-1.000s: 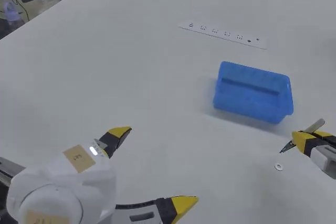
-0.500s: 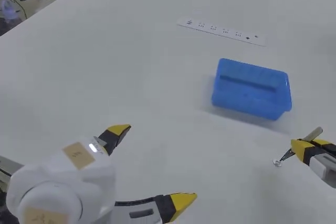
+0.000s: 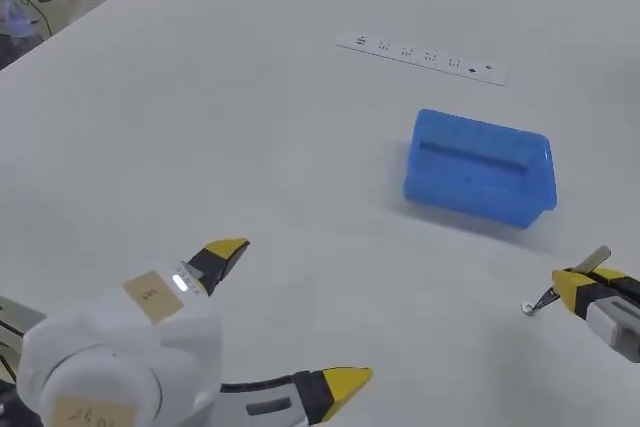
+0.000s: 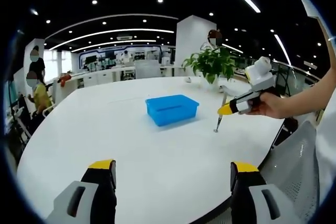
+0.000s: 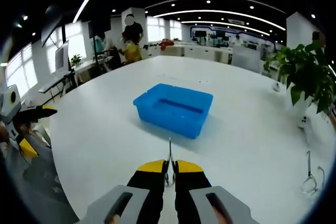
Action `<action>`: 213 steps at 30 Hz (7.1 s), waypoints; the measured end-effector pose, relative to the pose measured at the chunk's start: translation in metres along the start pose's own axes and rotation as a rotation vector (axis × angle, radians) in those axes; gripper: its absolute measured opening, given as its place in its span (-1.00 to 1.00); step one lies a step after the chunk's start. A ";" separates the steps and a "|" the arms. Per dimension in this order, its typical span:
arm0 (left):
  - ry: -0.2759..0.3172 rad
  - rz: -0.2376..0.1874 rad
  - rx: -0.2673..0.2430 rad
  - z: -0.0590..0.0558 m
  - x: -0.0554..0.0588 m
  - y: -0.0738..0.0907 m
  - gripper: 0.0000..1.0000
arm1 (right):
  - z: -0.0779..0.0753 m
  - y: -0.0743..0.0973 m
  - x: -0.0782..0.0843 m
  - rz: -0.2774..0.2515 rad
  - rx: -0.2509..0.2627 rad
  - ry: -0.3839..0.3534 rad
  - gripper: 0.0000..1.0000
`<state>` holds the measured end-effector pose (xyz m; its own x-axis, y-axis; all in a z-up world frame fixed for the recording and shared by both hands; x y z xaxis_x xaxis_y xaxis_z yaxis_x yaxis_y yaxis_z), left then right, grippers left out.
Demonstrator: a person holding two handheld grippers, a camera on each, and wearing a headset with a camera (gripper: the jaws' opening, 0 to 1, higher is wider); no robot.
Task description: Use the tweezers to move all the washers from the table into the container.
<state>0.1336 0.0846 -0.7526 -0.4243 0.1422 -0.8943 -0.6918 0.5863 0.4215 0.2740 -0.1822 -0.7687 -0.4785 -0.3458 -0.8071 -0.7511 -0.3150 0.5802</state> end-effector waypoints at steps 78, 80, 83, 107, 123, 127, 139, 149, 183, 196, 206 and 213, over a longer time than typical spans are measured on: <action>-0.042 0.022 -0.041 0.004 0.003 0.002 0.72 | 0.004 0.009 -0.053 -0.066 -0.048 0.010 -0.99; -0.045 0.031 -0.044 0.005 0.004 0.002 0.70 | 0.003 0.010 -0.058 -0.079 -0.046 0.012 -0.99; -0.047 0.036 -0.043 0.005 0.005 0.002 0.69 | -0.001 0.011 -0.066 -0.106 -0.030 0.009 -0.99; -0.043 0.135 -0.044 0.007 0.013 -0.002 0.80 | -0.011 -0.050 -0.104 -0.202 0.033 0.025 -0.98; -0.048 0.175 -0.070 0.013 0.008 0.003 0.12 | -0.026 -0.086 -0.084 -0.096 0.012 -0.001 -0.97; -0.091 0.156 -0.112 0.018 -0.001 0.009 -0.03 | -0.026 -0.090 -0.085 -0.097 0.013 0.015 -0.97; -0.177 0.075 -0.205 0.029 -0.047 0.013 -0.76 | -0.024 -0.101 -0.076 -0.046 0.001 0.073 -0.97; -0.246 -0.109 -0.156 0.016 -0.103 0.016 -1.00 | -0.025 -0.105 -0.073 -0.029 -0.023 0.098 -0.95; -0.008 -0.123 0.606 -0.018 -0.182 -0.057 -0.24 | 0.041 0.076 -0.113 -0.266 -0.498 0.334 -0.95; -0.047 0.010 0.828 -0.041 -0.177 -0.064 -0.68 | 0.060 0.093 -0.096 -0.177 -0.652 0.406 -0.95; -0.163 0.116 0.913 -0.049 -0.160 -0.071 -0.98 | 0.062 0.091 -0.086 -0.125 -0.689 0.434 -0.95; -0.277 0.158 0.875 -0.045 -0.155 -0.079 -1.00 | 0.058 0.080 -0.081 -0.087 -0.670 0.479 -0.95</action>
<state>0.2279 -0.0195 -0.6411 -0.2440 0.3908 -0.8875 0.0967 0.9204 0.3787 0.2270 -0.1281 -0.6631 -0.0717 -0.5869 -0.8065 -0.2738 -0.7660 0.5817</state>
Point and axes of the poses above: the centre of the closed fingertips' face, and the gripper's own axes: y roughly backward along the fingers, z roughly to its left, x roughly out of its underside, the point moved 8 cm from there along y, roughly backward along the fingers, and after that the axes turned 14 degrees about x, right-handed, at the moved point
